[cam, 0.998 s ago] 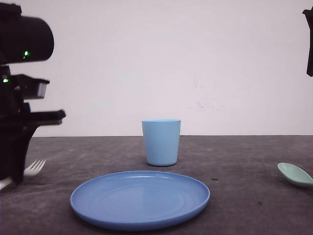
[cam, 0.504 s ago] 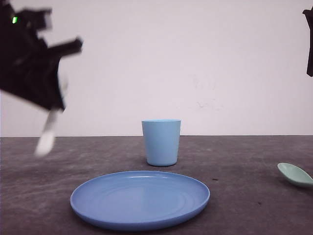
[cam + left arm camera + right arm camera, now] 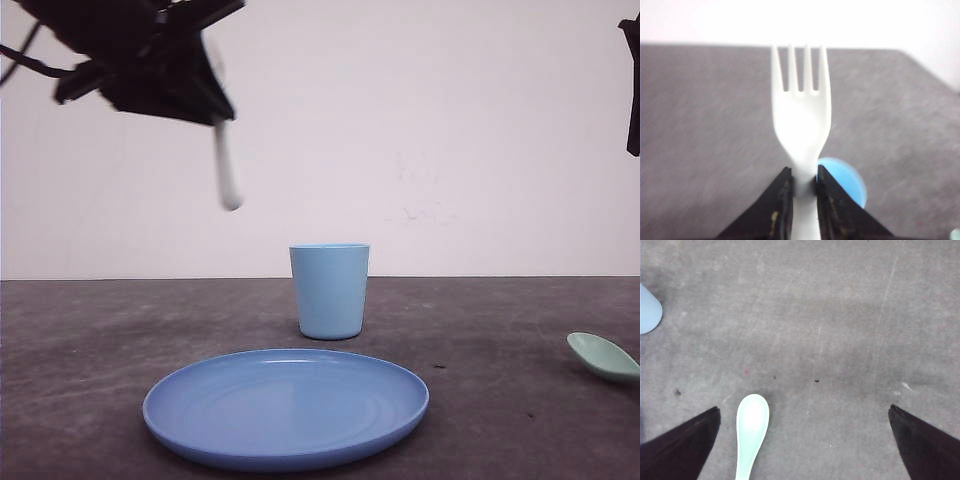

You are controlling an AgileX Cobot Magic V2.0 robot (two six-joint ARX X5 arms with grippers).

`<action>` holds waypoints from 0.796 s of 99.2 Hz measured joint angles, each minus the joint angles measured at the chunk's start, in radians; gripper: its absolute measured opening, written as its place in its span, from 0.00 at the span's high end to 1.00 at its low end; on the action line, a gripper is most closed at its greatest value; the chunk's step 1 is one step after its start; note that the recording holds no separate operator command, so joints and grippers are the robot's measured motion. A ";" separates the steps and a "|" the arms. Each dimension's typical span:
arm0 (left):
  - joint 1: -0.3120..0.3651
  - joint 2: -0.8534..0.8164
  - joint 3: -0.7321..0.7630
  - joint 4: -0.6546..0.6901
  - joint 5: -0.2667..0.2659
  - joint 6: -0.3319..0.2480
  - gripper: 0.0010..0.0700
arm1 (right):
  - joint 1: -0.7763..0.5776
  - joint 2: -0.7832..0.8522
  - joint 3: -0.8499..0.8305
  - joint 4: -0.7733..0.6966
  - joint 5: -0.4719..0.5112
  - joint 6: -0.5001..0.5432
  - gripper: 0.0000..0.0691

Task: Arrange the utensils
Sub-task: 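Lift the white fork with the left gripper toward the light blue cup, then lower the fork handle-first into the cup and open the left gripper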

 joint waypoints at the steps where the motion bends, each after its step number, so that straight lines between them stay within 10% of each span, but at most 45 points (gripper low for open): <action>1: -0.002 0.005 0.000 0.013 0.003 0.002 0.95 | 0.000 0.000 0.000 0.000 0.000 0.000 0.02; 79: -0.077 0.447 0.198 0.283 0.038 0.156 0.95 | 0.000 0.000 0.000 0.000 0.000 0.000 0.02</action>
